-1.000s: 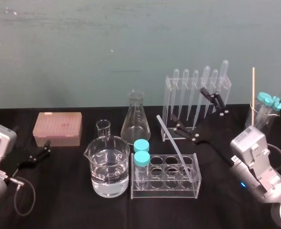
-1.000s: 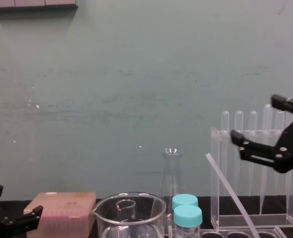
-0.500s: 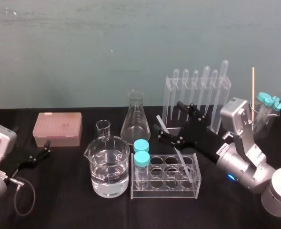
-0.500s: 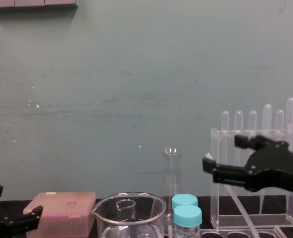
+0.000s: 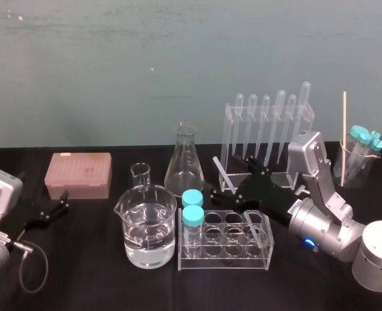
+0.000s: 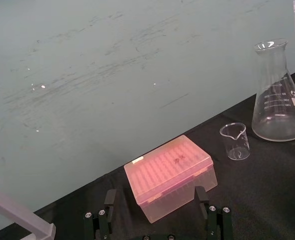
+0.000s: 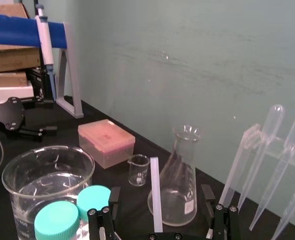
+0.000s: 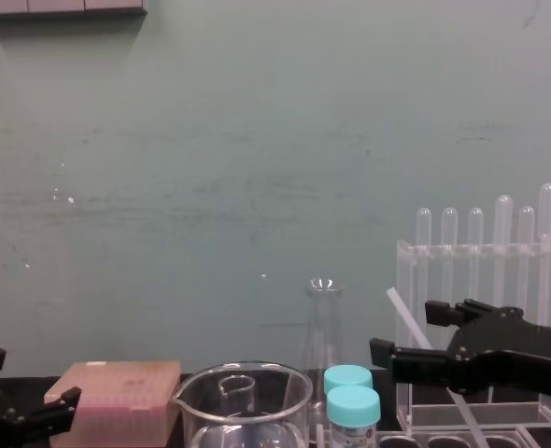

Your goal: Pick up the stirring rod with one hand, then place it down.

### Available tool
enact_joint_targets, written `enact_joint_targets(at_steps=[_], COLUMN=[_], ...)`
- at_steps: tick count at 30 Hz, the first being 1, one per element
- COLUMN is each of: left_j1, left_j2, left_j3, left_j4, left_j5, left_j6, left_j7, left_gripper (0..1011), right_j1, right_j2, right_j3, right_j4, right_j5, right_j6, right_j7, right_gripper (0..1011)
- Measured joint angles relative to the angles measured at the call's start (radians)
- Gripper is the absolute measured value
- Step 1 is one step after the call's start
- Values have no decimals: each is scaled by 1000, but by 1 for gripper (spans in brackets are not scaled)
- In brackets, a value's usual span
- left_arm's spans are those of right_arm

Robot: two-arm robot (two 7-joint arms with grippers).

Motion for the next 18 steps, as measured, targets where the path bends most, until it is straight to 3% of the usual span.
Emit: enact_joint_targets(at_steps=[18], left_j1=[0], left_j2=[0], left_j3=[0], left_j4=[0], left_j5=[0], left_j6=[0], left_j7=[0], left_gripper=[1000], right_j1=[-7], right_j2=[-1], right_j3=[7], right_j4=[-4], right_j5=[-8], right_j6=[10], right_j7=[-3], right_gripper=[1000])
